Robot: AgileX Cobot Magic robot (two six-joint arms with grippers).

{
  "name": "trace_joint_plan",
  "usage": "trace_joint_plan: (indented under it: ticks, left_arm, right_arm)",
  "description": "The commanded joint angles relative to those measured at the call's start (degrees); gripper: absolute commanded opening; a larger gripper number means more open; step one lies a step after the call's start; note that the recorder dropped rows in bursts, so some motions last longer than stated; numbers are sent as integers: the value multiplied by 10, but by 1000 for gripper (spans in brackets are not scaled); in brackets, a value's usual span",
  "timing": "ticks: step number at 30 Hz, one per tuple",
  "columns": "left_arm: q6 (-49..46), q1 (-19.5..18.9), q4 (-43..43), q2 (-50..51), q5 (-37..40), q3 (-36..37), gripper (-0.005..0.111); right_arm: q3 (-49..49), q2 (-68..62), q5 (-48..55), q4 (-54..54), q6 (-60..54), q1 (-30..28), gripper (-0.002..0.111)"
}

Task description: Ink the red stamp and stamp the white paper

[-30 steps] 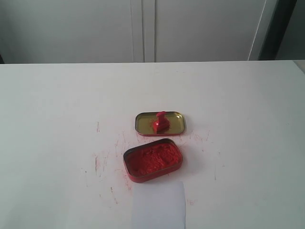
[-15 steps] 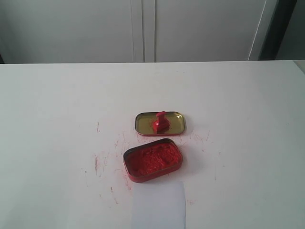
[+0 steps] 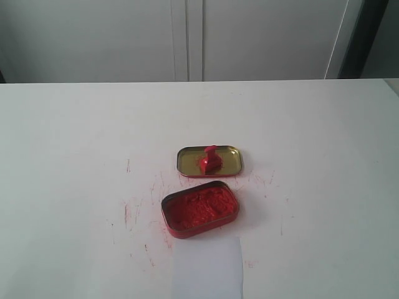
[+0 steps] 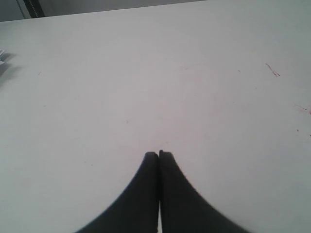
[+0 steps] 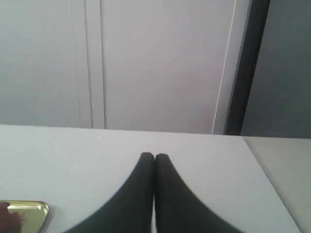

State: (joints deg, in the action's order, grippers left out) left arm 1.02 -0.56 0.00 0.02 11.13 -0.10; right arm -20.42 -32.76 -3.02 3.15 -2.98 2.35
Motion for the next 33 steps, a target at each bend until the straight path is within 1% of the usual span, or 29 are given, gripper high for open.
trace_joint_plan:
  ticks: [1,12,24,33]
  left_arm:
    - [2,2,-3,0,0,1,0]
    - [2,2,-3,0,0,1,0]
    - [2,2,-3,0,0,1,0]
    - [2,2,-3,0,0,1,0]
  right_arm:
    - [-38,-70,30,-2,2,1,0]
    - [-142,-235,133,-2,2,1,0]
    - [-233,-371,179,-2,16,1,0]
    - [-331,-473,294,-2,17,3,0]
